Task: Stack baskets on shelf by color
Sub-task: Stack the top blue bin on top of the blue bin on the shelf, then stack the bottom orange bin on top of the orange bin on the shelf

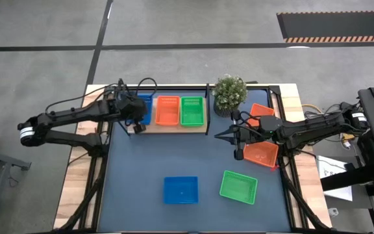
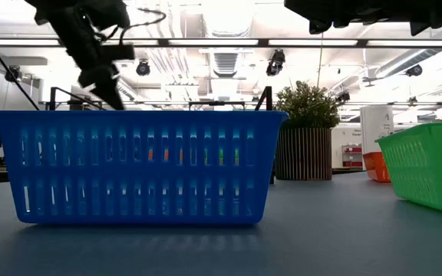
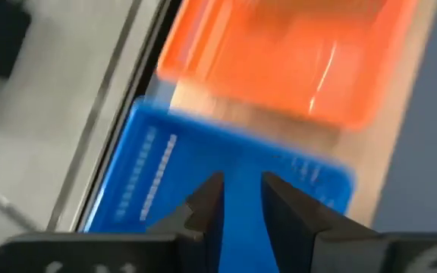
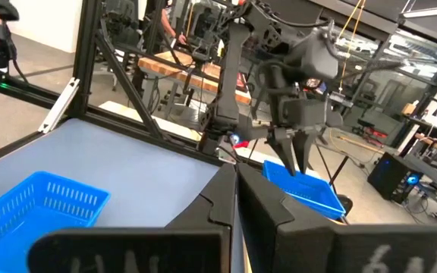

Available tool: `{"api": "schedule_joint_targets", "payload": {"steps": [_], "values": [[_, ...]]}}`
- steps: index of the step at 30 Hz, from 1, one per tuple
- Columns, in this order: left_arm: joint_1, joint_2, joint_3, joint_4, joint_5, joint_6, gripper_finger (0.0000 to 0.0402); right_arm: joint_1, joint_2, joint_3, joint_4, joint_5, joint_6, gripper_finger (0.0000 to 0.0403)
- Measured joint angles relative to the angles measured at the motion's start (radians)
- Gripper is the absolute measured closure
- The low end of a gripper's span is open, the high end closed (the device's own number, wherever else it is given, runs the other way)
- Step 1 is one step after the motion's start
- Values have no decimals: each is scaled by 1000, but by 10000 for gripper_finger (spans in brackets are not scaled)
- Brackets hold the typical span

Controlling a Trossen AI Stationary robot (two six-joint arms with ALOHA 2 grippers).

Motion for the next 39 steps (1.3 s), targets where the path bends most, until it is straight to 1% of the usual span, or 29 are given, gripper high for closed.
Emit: {"api": "schedule_joint_targets", "payload": {"steps": [2, 7, 10, 14, 22, 28, 32, 34, 35, 39], "values": [[18, 9, -11, -20, 9, -1, 343, 0, 0, 0, 0, 0, 0, 394], [24, 58, -25, -21, 96, -8, 383, 1, 0, 0, 0, 0, 0, 394], [24, 85, -23, -21, 143, -51, 398, 1, 0, 0, 0, 0, 0, 394], [22, 108, -19, -16, 196, -58, 398, 0, 0, 0, 0, 0, -1, 394], [19, 128, -19, -5, 199, -82, 398, 0, 0, 1, 0, 0, -3, 394], [15, 78, -19, 33, 197, -84, 398, 0, 0, 1, 0, 0, -12, 394], [-14, 25, 12, 42, 195, -114, 398, 0, 0, 1, 0, 0, -13, 394], [-58, -4, 19, 101, 190, -140, 398, 0, 0, 1, 0, 0, -11, 394], [-93, -20, 13, 160, 189, -153, 398, 0, 0, 2, 0, 0, -10, 394], [-273, -54, -39, 466, 181, -153, 398, 0, 0, 2, 0, 0, -15, 394]]}}
